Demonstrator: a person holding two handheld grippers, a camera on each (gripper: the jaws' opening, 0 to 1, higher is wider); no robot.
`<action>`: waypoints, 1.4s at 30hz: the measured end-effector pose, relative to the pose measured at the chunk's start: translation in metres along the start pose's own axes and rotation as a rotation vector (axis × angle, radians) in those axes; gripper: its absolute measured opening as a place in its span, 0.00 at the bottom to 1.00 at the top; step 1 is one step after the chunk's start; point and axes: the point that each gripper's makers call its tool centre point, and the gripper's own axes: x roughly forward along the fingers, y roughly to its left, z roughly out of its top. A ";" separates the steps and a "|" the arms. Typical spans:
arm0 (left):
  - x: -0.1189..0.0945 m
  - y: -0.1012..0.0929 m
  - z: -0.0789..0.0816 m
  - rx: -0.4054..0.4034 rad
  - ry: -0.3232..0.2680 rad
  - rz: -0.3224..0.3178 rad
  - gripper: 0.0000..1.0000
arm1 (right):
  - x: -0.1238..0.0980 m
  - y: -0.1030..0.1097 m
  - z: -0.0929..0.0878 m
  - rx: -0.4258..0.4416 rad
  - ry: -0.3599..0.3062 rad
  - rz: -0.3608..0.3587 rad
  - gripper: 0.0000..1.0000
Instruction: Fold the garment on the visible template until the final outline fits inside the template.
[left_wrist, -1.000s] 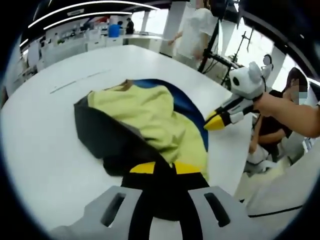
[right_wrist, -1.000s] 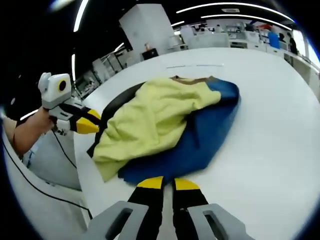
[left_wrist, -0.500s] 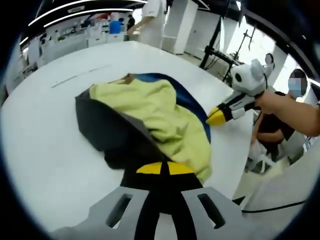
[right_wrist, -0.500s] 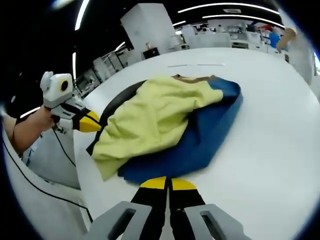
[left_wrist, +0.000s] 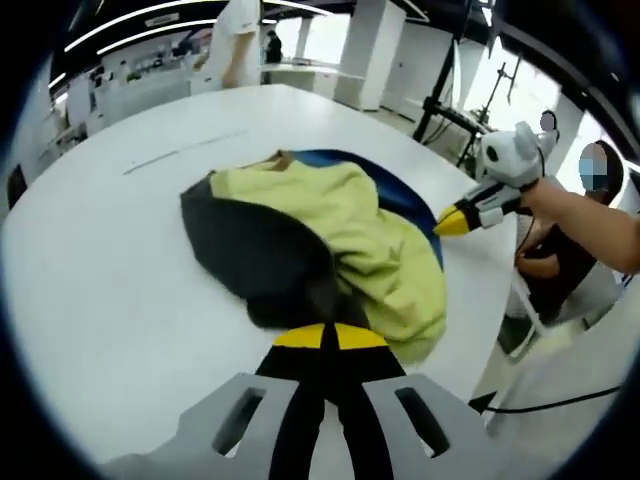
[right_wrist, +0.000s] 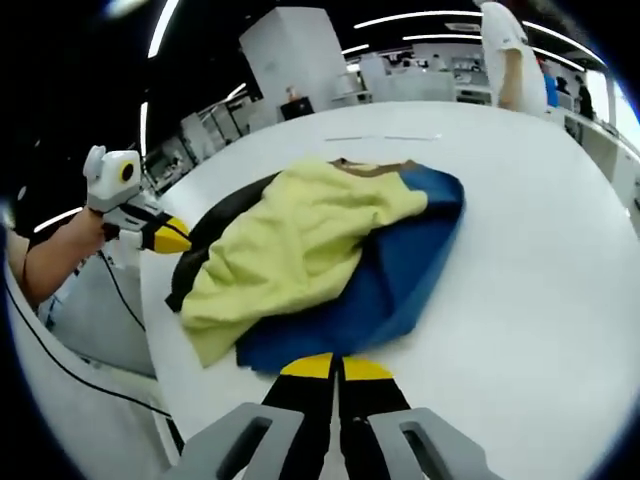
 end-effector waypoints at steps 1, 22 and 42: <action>-0.002 0.003 -0.001 -0.001 0.002 0.006 0.00 | -0.002 -0.002 0.001 0.001 0.000 -0.003 0.00; -0.028 0.073 -0.021 -0.077 0.026 0.137 0.00 | -0.028 -0.047 0.007 -0.011 0.070 -0.084 0.00; -0.053 0.136 -0.027 -0.100 0.074 0.265 0.00 | -0.049 -0.095 0.017 -0.026 0.119 -0.172 0.00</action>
